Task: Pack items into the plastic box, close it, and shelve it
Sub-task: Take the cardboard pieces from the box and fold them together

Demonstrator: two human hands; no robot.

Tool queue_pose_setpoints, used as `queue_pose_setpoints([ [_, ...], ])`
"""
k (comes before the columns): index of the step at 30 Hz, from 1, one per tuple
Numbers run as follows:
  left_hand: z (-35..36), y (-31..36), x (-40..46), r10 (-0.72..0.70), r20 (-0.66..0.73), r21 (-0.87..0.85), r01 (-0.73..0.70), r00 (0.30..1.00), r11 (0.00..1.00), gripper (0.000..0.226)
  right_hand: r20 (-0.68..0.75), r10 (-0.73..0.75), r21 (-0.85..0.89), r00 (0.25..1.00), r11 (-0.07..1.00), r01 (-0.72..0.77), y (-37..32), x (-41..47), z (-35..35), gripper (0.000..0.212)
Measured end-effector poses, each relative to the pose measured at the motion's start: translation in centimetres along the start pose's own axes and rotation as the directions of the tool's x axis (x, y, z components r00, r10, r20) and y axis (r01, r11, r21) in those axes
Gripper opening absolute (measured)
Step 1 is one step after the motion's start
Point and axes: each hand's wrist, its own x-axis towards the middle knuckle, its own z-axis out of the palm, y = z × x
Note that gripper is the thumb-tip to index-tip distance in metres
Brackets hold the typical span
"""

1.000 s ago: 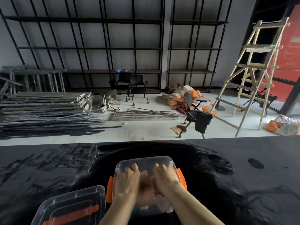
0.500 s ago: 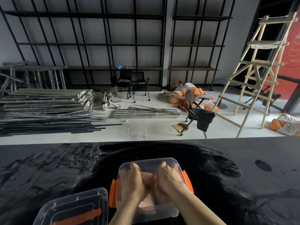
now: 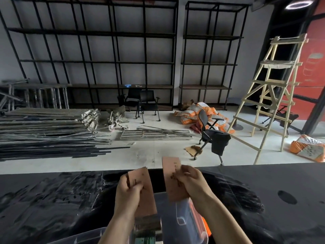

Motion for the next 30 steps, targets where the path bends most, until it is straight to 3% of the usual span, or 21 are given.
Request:
queue_pose_setpoints([
  [5, 1.0, 0.5, -0.4, -0.037, -0.005, -0.11, 0.036, 0.999, 0.993, 0.018, 0.018, 0.233, 0.315, 0.972, 0.922, -0.226, 0.1, 0.0, 1.7, 0.029],
  [6, 1.3, 0.6, -0.5, -0.044, -0.005, -0.125, 0.044, 0.999, 0.991, 0.018, 0.051, 0.257, 0.35, 0.965, 0.9, -0.258, 0.0, -0.2, 1.7, 0.04],
  [8, 1.6, 0.4, -0.5, -0.062, -0.011, -0.147, 0.06, 0.998, 0.987, 0.018, 0.145, 0.269, 0.304, 0.952, 0.904, -0.301, -0.2, -0.4, 1.7, 0.07],
  [10, 1.8, 0.2, -0.5, -0.079, -0.017, -0.153, 0.075, 0.997, 0.985, 0.017, 0.235, 0.253, 0.25, 0.939, 0.917, -0.31, 0.0, -0.4, 1.7, 0.079],
  [12, 1.8, 0.3, -0.4, -0.089, -0.022, -0.148, 0.085, 0.996, 0.985, 0.016, 0.246, 0.232, 0.339, 0.941, 0.889, -0.307, 0.3, -0.2, 1.7, 0.07],
  [14, 1.8, 0.4, -0.4, -0.091, -0.039, -0.136, 0.085, 0.995, 0.987, 0.014, 0.211, 0.187, 0.481, 0.959, 0.835, -0.269, 0.3, -0.2, 1.6, 0.048],
  [16, 1.7, 0.3, -0.3, -0.083, -0.05, -0.116, 0.077, 0.995, 0.99, 0.014, 0.187, 0.138, 0.512, 0.973, 0.831, -0.217, 0.4, -0.4, 1.5, 0.034],
  [23, 2.0, -0.4, -0.5, -0.064, 0.012, -0.073, 0.065, 0.998, 0.995, 0.027, 0.109, 0.031, 0.16, 0.994, 0.986, -0.049, 1.5, -0.5, 1.4, 0.026],
  [26, 2.8, 0.1, -1.0, -0.047, 0.063, -0.117, 0.054, 0.997, 0.992, 0.03, 0.009, -0.116, -0.02, 0.993, 0.993, 0.117, 2.1, -0.9, 2.5, 0.022],
  [30, 4.4, 0.0, -1.4, -0.032, 0.096, -0.191, 0.05, 0.995, 0.98, 0.022, -0.016, -0.221, -0.205, 0.975, 0.955, 0.213, 3.2, -1.0, 3.8, 0.015],
])
